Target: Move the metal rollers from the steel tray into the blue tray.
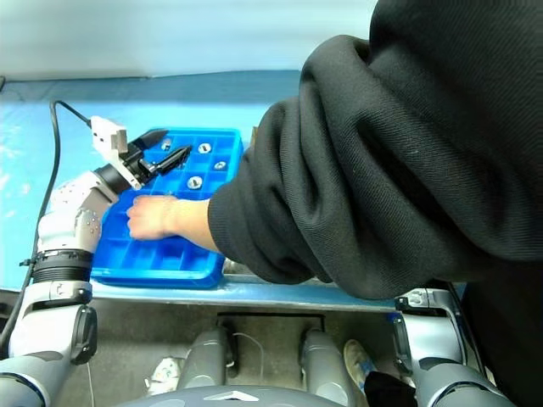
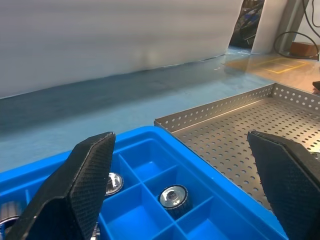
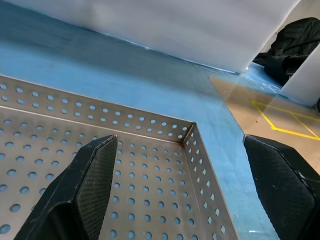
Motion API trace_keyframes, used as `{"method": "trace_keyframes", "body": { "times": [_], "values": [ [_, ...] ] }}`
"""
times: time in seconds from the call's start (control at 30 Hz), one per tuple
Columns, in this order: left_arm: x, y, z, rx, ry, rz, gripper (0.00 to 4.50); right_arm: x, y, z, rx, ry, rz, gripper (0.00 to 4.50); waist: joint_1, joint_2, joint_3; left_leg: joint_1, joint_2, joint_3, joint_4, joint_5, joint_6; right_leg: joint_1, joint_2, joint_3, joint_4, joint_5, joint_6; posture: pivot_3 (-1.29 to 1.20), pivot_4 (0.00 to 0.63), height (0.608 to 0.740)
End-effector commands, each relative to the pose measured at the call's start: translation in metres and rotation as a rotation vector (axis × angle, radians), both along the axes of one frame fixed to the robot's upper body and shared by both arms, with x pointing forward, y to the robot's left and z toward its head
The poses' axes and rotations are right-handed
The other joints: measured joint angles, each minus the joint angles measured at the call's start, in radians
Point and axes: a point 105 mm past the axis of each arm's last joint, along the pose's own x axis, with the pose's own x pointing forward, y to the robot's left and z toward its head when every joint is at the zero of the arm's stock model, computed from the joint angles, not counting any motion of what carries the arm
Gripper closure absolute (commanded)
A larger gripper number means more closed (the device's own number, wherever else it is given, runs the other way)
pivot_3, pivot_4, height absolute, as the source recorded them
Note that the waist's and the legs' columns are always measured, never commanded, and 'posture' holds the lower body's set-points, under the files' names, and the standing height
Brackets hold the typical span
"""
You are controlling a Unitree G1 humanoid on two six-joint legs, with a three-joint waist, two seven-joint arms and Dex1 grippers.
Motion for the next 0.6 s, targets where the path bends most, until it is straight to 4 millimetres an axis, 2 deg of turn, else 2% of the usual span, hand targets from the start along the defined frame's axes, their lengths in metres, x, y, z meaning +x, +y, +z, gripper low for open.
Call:
{"method": "trace_keyframes", "body": {
  "times": [0.03, 0.17, 0.27, 0.37, 0.43, 0.6],
  "values": [
    [-0.002, -0.004, 0.014, -0.011, -0.055, -0.008, 0.0, 0.003, 0.009, 0.025, -0.023, -0.078, 0.027, 0.36, 0.001, 0.0, 0.0, 0.0, 0.0, 0.0, 0.0, 0.0, 0.0, 0.0, 0.0, 0.0, 0.0, 0.0, 0.0, -0.15, 0.15, 0.74],
    [-0.002, -0.006, 0.012, -0.01, -0.05, -0.005, 0.0, 0.007, 0.01, 0.032, -0.017, -0.084, 0.033, 0.36, 0.002, 0.0, 0.0, 0.0, 0.0, 0.0, 0.0, 0.0, 0.0, 0.0, 0.0, 0.0, 0.0, 0.0, 0.0, -0.12, 0.15, 0.74],
    [-0.007, -0.003, 0.013, -0.021, -0.058, 0.0, 0.0, 0.006, 0.014, 0.027, -0.027, -0.069, 0.047, 0.36, 0.003, 0.0, 0.0, 0.0, 0.0, 0.0, 0.0, 0.0, 0.0, 0.0, 0.0, 0.0, 0.0, 0.0, 0.0, -0.11, 0.15, 0.74],
    [-0.011, 0.002, 0.006, -0.033, -0.039, 0.031, 0.0, 0.003, 0.013, 0.023, -0.02, -0.061, 0.042, 0.36, 0.003, 0.0, 0.0, 0.0, 0.0, 0.0, 0.0, 0.0, 0.0, 0.0, 0.0, 0.0, 0.0, 0.0, 0.0, -0.1, 0.15, 0.74],
    [-0.014, -0.001, 0.002, -0.018, -0.029, 0.013, 0.0, 0.003, 0.013, 0.02, -0.024, -0.05, 0.042, 0.36, 0.003, 0.0, 0.0, 0.0, 0.0, 0.0, -0.001, 0.0, 0.0, 0.0, 0.0, 0.0, 0.0, 0.0, 0.0, -0.11, 0.15, 0.74],
    [-0.013, -0.004, 0.009, -0.019, -0.036, 0.003, 0.0, 0.002, 0.013, 0.024, -0.026, -0.063, 0.04, 0.36, 0.003, 0.0, 0.0, 0.0, 0.0, 0.0, 0.0, 0.0, 0.0, 0.0, 0.0, 0.0, 0.0, 0.0, 0.0, -0.13, 0.15, 0.74]
  ]
}}
